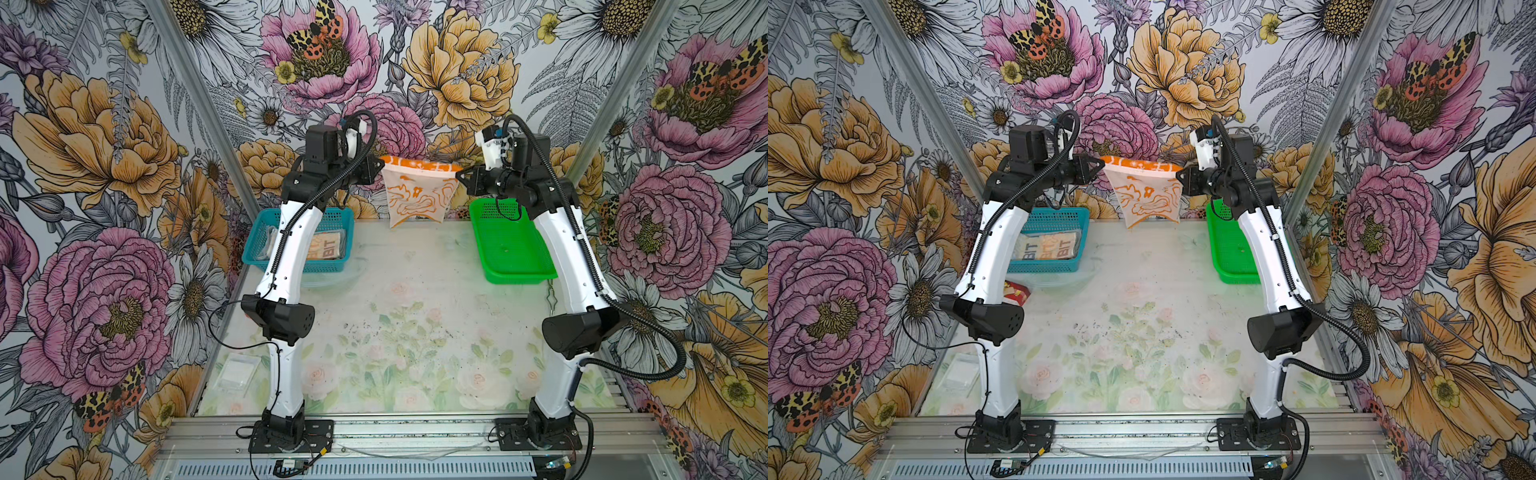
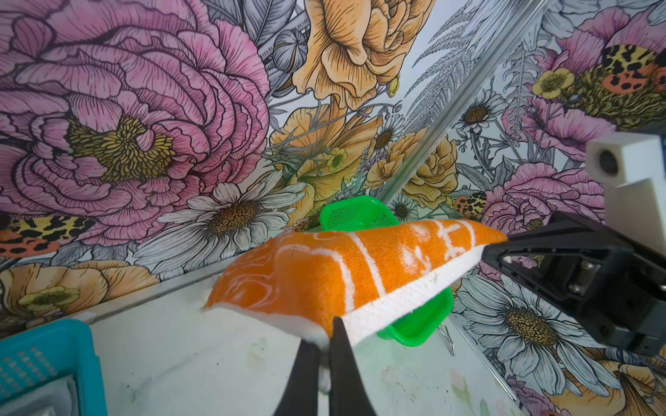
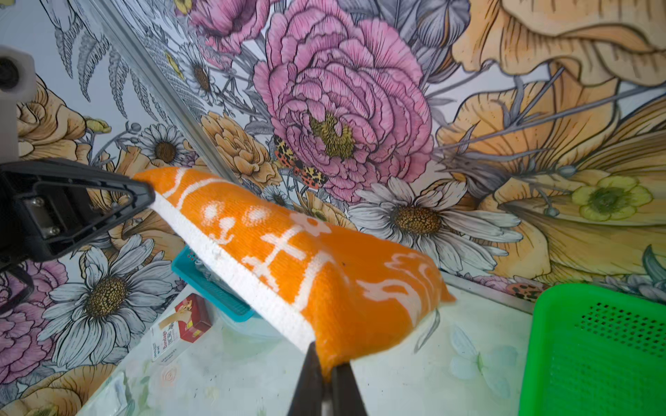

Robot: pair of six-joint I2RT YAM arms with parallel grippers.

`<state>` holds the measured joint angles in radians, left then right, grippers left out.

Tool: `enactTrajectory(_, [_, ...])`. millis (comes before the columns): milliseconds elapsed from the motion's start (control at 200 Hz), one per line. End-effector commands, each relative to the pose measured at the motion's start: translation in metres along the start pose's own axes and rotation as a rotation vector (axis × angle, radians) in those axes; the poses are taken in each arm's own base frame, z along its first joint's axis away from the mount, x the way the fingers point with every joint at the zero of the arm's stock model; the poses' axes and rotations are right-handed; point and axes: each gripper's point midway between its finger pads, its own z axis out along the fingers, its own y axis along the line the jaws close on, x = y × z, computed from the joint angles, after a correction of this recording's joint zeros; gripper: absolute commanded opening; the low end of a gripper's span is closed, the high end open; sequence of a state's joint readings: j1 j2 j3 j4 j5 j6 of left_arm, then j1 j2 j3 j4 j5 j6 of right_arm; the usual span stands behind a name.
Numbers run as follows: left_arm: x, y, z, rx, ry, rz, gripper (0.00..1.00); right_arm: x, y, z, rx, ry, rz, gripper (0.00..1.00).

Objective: Fold and stack the towels
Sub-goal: 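Lower the hanging towel and drag it toward the robot with both grippers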

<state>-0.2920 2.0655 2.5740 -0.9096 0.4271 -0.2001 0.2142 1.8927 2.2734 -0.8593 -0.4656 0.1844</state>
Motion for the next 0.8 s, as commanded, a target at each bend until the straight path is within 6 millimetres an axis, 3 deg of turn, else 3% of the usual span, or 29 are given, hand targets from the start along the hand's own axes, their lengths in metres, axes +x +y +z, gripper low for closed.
enactTrajectory(0, [0.065,0.019,0.007,-0.109,0.181,-0.021,0.00,0.057,-0.010,0.014,-0.027,0.142,0.042,0.00])
enactTrajectory(120, [0.159,0.037,0.009,-0.132,0.364,-0.117,0.00,0.130,-0.022,0.027,-0.025,0.264,0.128,0.00])
enactTrajectory(145, [0.162,0.033,-0.003,-0.122,0.349,-0.127,0.00,0.145,-0.023,0.027,-0.024,0.283,0.148,0.00])
enactTrajectory(215, [0.212,0.040,-0.015,-0.123,0.400,-0.204,0.00,0.188,-0.027,0.028,-0.018,0.324,0.220,0.00])
enactTrajectory(450, [0.339,0.047,-0.054,-0.134,0.508,-0.407,0.00,0.306,-0.025,0.015,0.063,0.452,0.407,0.00])
enactTrajectory(555, [0.378,0.048,-0.073,-0.164,0.527,-0.480,0.00,0.343,-0.016,0.003,0.099,0.508,0.442,0.00])
enactTrajectory(795, [0.429,0.038,-0.112,-0.212,0.545,-0.563,0.00,0.408,0.004,-0.047,0.185,0.536,0.557,0.00])
